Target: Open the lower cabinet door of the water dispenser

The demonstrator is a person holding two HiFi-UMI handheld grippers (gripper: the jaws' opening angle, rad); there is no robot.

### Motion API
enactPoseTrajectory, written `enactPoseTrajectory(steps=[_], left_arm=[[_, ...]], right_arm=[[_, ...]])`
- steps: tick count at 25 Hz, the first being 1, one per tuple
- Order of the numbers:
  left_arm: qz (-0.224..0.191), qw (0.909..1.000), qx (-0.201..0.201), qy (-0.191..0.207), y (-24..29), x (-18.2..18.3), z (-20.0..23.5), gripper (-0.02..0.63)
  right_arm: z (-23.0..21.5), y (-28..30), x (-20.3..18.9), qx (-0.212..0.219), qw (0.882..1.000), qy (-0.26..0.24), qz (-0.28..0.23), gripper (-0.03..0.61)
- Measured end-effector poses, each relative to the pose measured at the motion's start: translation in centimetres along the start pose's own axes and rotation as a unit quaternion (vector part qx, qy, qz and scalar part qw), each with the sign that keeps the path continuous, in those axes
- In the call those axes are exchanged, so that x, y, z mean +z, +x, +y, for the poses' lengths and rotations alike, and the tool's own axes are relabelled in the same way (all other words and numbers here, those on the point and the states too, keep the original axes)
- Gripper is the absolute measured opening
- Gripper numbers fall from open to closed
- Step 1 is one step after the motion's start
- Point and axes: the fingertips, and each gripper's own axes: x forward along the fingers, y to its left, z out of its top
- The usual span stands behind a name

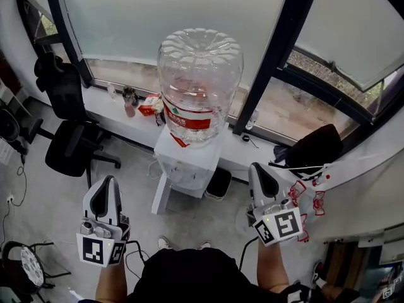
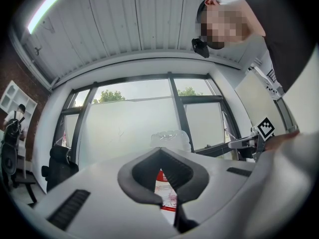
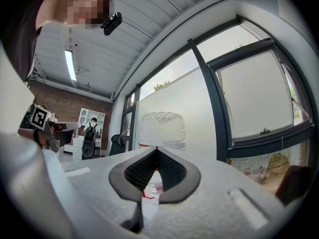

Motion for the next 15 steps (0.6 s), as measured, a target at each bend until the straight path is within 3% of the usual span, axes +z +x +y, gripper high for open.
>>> enactPoseTrajectory(steps=[15], left_arm=[[-0.004,1.0000,-0.005,-0.002,-0.21,-0.08,0.52,0.008]], right_arm=[[0.85,0.12,-0.41,-0.004,1.000,-0.001,0.003,0.005]])
